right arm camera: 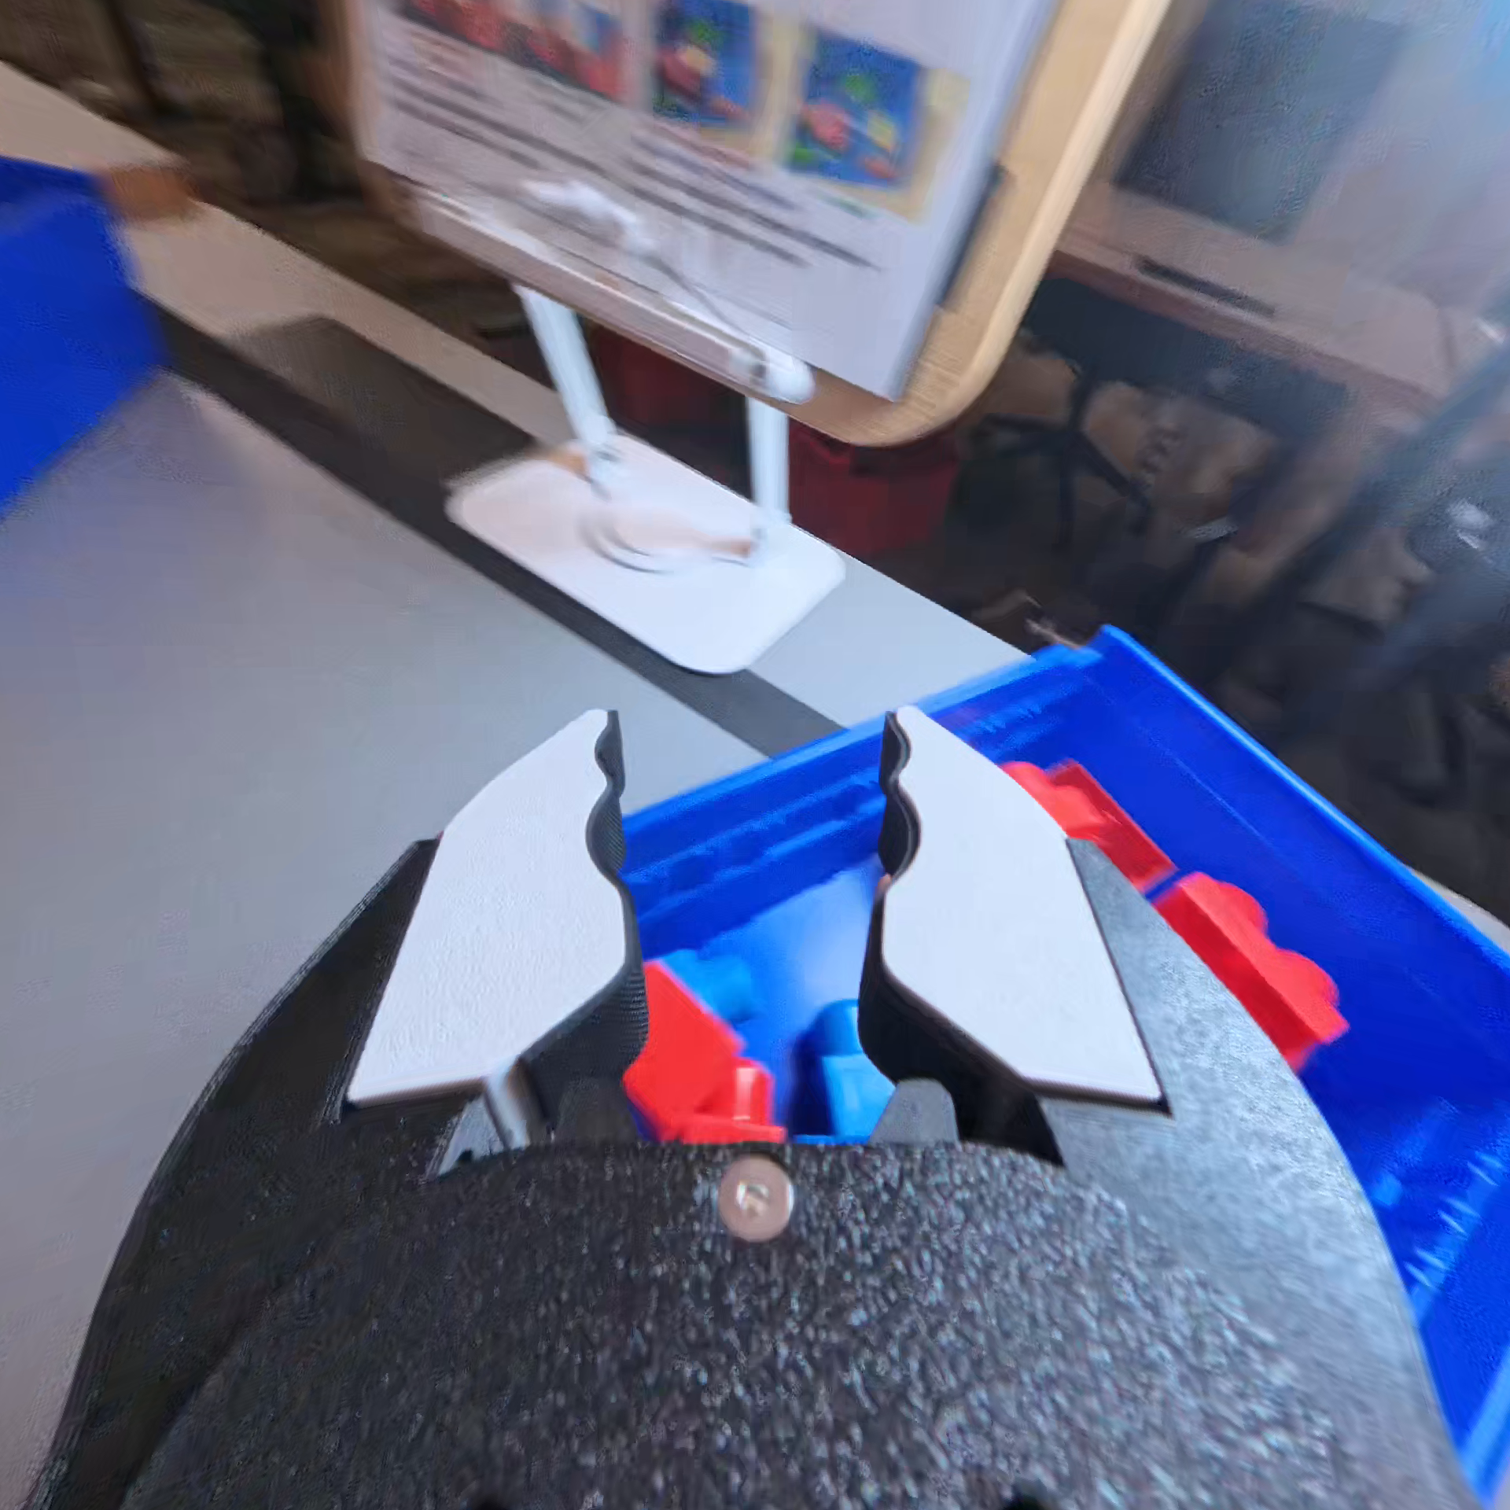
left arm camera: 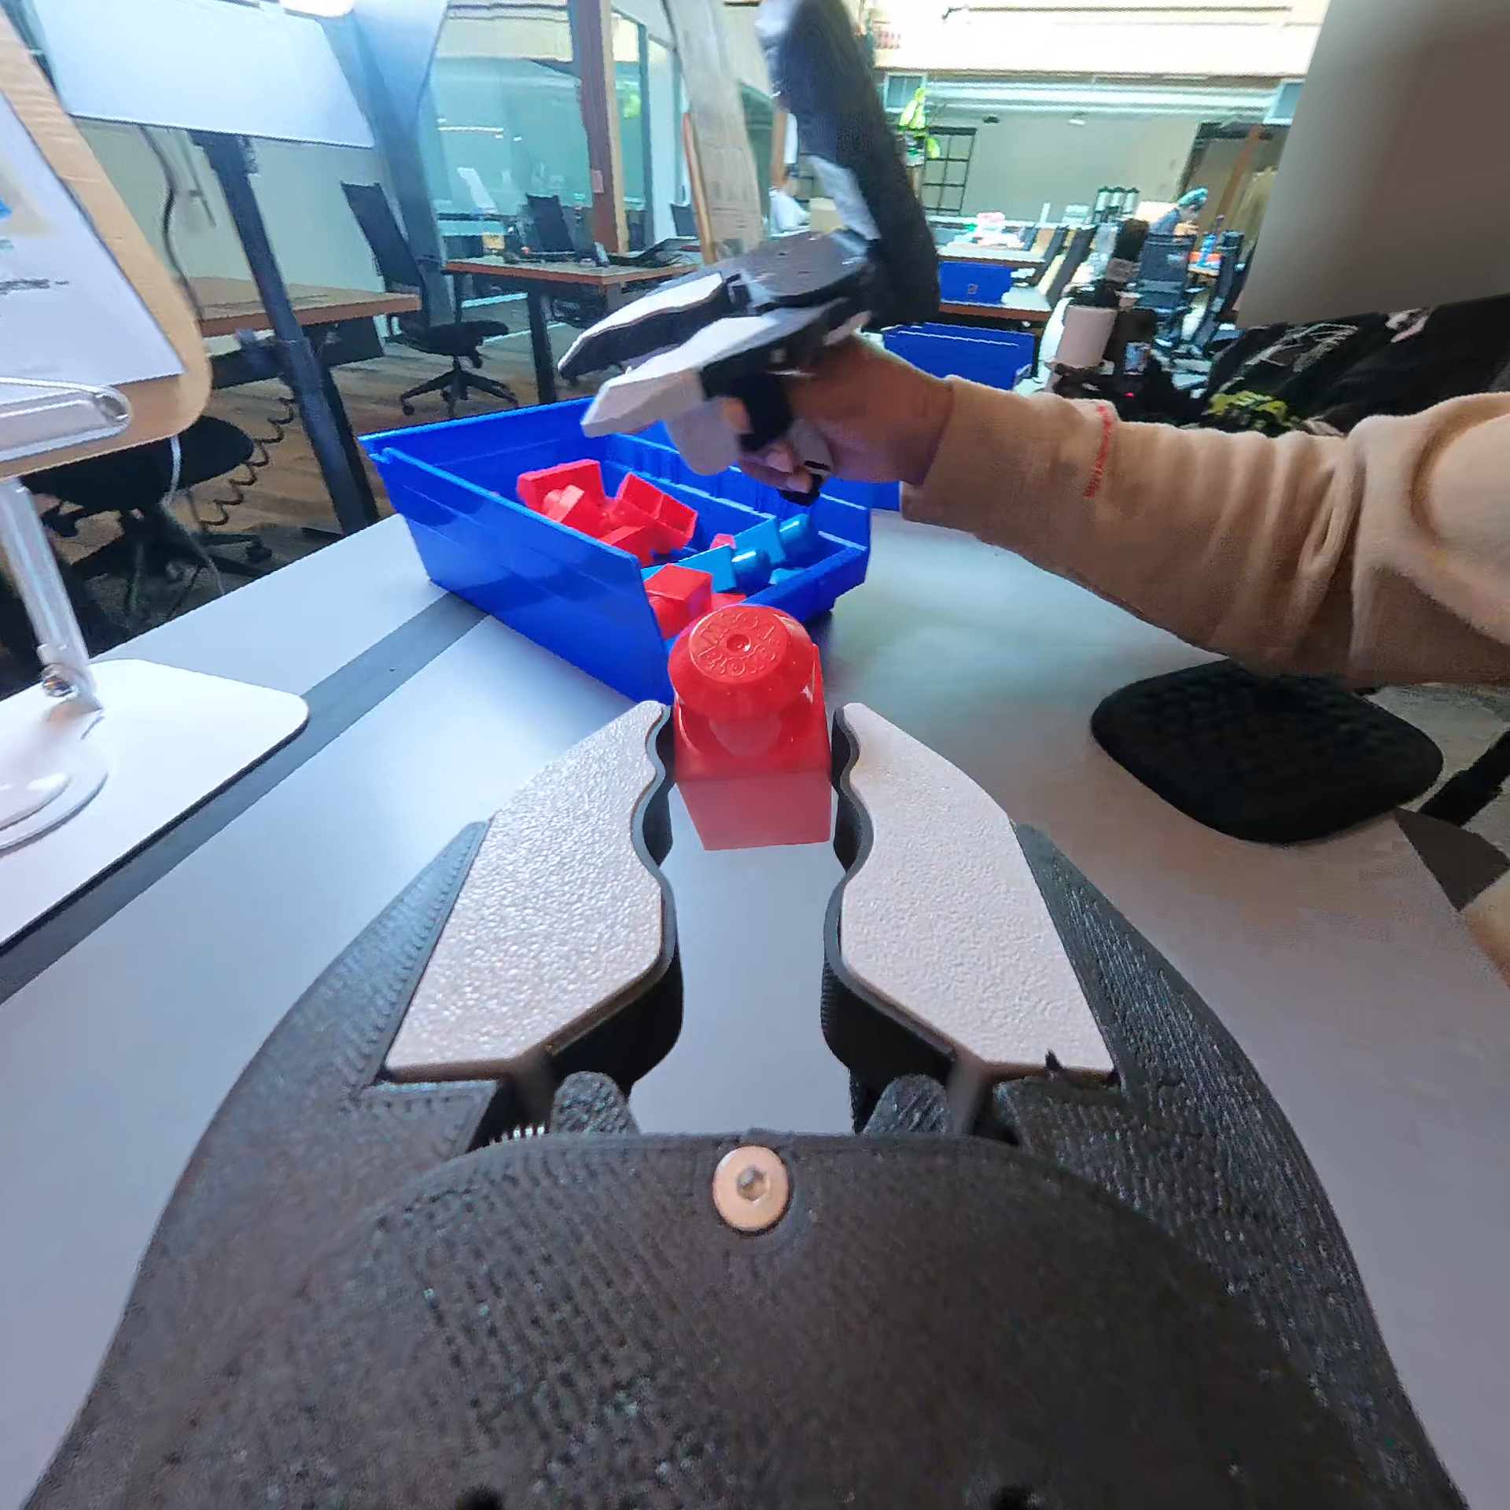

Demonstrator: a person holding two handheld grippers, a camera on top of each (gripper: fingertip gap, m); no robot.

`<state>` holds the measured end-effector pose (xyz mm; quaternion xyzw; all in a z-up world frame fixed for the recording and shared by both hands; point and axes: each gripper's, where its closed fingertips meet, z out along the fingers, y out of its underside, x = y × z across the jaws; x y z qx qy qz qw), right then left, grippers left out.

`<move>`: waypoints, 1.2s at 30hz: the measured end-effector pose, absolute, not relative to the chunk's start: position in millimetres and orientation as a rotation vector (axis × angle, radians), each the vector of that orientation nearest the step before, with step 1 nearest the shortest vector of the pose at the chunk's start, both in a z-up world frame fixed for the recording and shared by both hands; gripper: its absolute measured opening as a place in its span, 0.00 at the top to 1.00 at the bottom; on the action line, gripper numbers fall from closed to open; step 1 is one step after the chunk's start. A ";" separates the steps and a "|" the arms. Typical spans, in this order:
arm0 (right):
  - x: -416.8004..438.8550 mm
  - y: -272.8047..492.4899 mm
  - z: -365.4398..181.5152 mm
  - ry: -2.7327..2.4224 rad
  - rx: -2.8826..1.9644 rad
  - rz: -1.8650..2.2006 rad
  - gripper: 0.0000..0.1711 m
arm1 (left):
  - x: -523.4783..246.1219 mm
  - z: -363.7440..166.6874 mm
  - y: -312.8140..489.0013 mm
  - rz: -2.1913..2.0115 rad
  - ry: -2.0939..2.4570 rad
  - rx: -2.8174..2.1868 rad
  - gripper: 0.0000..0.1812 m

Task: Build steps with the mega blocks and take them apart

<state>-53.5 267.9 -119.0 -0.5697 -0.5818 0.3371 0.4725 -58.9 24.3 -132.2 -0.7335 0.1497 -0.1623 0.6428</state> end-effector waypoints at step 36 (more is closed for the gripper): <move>-4.3 117.0 -148.2 -1.543 -1.232 1.189 0.80 | -58.0 -92.4 11.4 -0.411 0.327 -1.446 0.77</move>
